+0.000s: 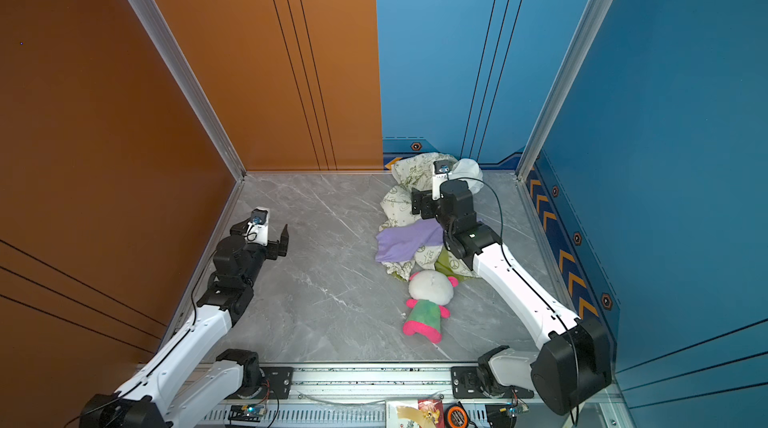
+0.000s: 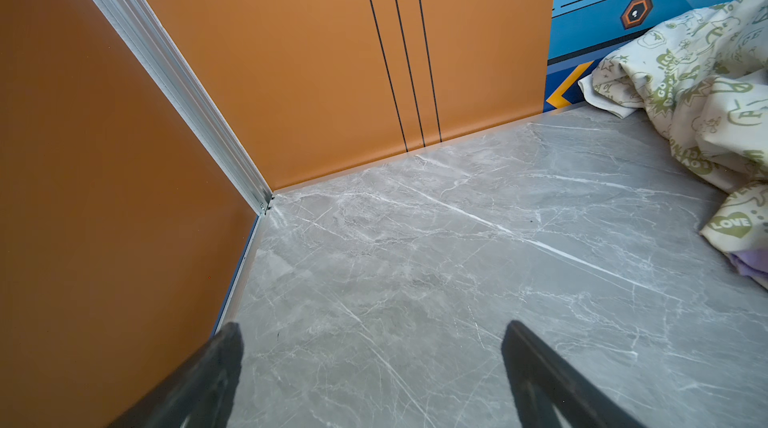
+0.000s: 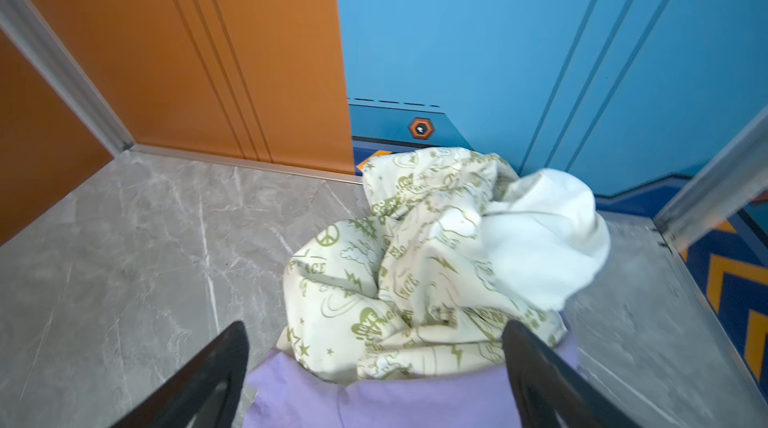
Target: Pick out a specific cloth from the pile
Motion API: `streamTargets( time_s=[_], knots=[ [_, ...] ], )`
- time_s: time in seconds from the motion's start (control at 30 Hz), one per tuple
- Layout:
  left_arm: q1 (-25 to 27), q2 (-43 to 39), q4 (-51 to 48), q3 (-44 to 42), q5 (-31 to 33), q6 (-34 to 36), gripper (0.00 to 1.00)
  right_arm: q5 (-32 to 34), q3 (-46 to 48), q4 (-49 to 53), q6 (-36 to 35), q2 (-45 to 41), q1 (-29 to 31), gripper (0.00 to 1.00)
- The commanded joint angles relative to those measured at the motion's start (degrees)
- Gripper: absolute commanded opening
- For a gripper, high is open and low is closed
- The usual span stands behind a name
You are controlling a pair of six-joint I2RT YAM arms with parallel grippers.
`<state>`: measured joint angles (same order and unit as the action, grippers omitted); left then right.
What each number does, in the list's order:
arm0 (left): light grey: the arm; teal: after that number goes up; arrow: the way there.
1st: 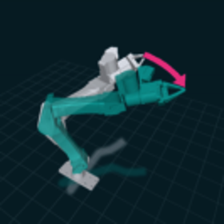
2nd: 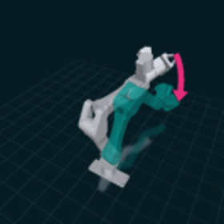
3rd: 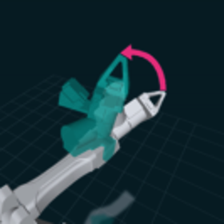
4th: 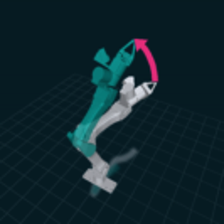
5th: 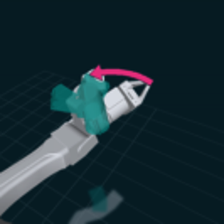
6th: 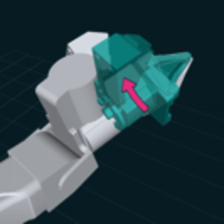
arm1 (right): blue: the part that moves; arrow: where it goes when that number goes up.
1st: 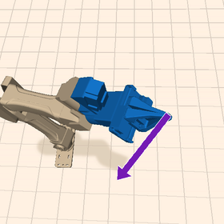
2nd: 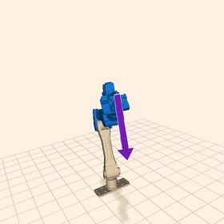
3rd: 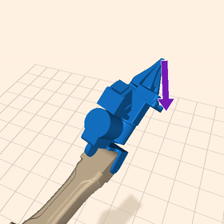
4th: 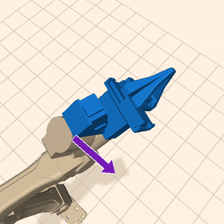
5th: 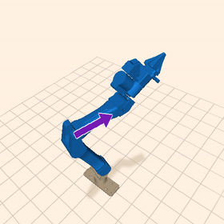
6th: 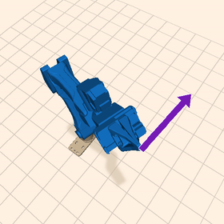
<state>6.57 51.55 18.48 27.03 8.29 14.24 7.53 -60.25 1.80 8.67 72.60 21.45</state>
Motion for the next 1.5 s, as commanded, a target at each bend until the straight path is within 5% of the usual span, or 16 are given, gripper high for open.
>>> streamTargets(
  time_s=[0.0,0.5,0.9,1.2,1.47],
  knots=[
    [0.47,-1.56,2.32,-1.49,-2.79,1.14,0.98,-0.87,4.08,-0.29,10.93,-2.15,-2.95,0.92],
    [2.11,-2.9,2.97,-2.2,-5.68,2.96,0.98,-6.89,8.98,2.24,24.4,2.77,-12.88,0.85],
    [2.64,-2.67,2.97,-2.23,-5.35,3.85,0.98,-14.96,10.66,-2.94,30.06,9.85,-15.24,0.67],
    [2.93,-2.54,2.97,-2.16,-4.79,4.31,0.98,-18.19,10.36,-5.86,34.64,14.59,-15.78,0.3],
    [3.02,-2.44,2.97,-2.22,-4.54,4.49,0.98,-14.8,11.96,-6.35,35.1,10.23,-16.61,0.13]
  ],
)
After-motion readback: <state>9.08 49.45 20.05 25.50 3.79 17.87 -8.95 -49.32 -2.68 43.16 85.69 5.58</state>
